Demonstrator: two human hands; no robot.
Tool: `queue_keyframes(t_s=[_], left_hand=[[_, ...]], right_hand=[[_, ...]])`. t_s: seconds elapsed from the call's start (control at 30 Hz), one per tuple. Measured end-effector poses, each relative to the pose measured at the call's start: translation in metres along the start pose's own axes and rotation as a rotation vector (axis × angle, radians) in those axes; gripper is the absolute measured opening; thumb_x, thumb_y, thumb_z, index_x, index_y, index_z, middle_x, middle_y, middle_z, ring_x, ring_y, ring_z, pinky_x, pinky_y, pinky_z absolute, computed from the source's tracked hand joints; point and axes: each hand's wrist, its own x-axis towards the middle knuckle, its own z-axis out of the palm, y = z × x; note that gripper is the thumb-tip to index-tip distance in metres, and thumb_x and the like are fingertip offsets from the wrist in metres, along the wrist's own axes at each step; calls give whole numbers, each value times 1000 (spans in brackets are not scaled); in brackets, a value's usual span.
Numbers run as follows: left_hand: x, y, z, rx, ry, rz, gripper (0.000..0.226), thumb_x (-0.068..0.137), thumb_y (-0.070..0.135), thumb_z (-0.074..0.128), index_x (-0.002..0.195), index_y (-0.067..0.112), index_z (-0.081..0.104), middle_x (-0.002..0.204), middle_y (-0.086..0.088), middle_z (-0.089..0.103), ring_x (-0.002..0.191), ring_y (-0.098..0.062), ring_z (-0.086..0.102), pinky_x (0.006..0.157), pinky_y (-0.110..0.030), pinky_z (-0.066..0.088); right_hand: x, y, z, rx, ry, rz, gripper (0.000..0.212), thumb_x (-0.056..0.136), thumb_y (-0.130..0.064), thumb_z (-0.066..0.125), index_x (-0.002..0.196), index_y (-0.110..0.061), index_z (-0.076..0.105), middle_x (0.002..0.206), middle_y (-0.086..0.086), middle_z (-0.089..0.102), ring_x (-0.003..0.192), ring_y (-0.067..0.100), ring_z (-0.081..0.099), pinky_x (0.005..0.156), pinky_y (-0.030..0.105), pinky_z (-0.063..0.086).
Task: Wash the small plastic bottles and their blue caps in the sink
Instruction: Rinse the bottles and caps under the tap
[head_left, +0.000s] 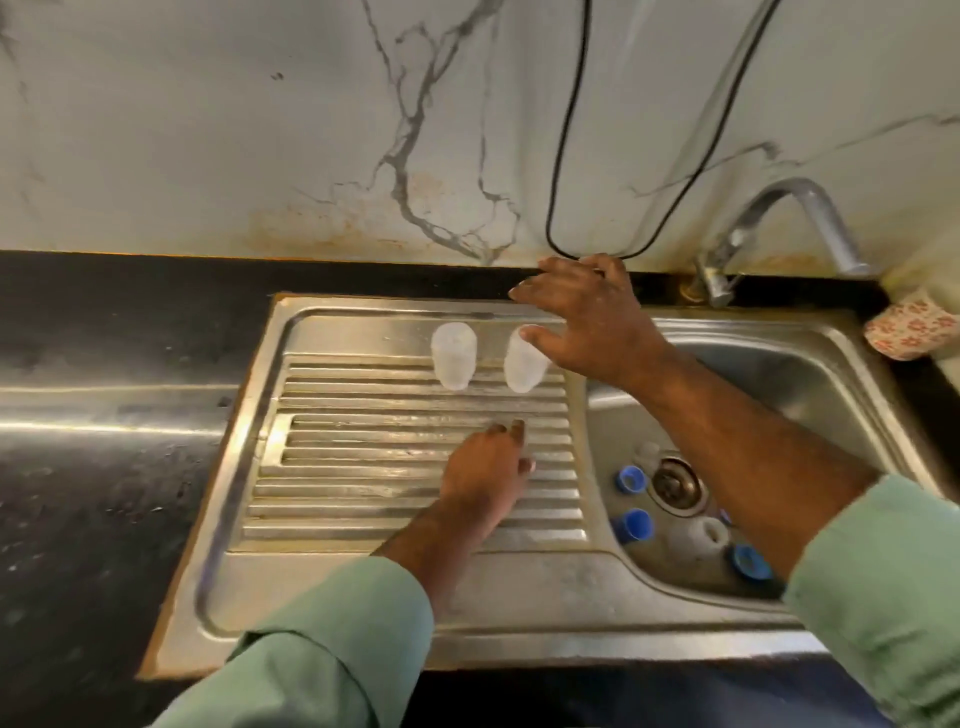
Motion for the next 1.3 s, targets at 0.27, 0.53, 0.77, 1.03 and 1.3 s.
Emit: queue_keyframes(t_s=[0.27, 0.53, 0.77, 1.03, 1.3], left_hand=[[39, 144, 79, 21, -50, 51, 47, 98, 29, 54, 144, 19, 46, 135, -9, 56, 122, -31, 55, 97, -39, 47], [47, 221, 136, -63, -112, -187, 34, 96, 15, 48, 128, 16, 58, 126, -12, 61, 117, -35, 58, 97, -39, 48], [53, 225, 138, -81, -108, -340, 42, 93, 7, 45, 132, 19, 57, 130, -13, 59, 116, -34, 57, 93, -36, 47], [133, 223, 74, -311, 164, -321, 37, 96, 24, 59, 132, 19, 63, 130, -7, 66, 122, -26, 58, 102, -32, 45], [228, 274, -11, -565, 303, -132, 40, 86, 26, 75, 124, 18, 65, 113, -6, 70, 104, -26, 66, 90, -38, 55]], right_hand=[[-161, 157, 10, -60, -168, -109, 34, 70, -29, 68, 102, -21, 76, 101, 0, 74, 97, 25, 69, 86, 42, 51], [-260, 213, 65, 127, -780, 18, 54, 78, -37, 71, 130, -29, 58, 133, -3, 55, 120, 23, 53, 92, 37, 48], [-288, 210, 118, 211, -879, 26, 51, 94, -22, 60, 143, -20, 46, 141, 11, 47, 121, 30, 54, 97, 36, 47], [-254, 235, 97, 654, -254, 447, 57, 71, -2, 77, 125, -13, 63, 121, 8, 55, 112, 27, 54, 101, 31, 42], [-187, 246, 59, 858, -13, 642, 50, 75, -3, 74, 119, -25, 67, 111, -5, 48, 92, -12, 51, 84, -4, 30]])
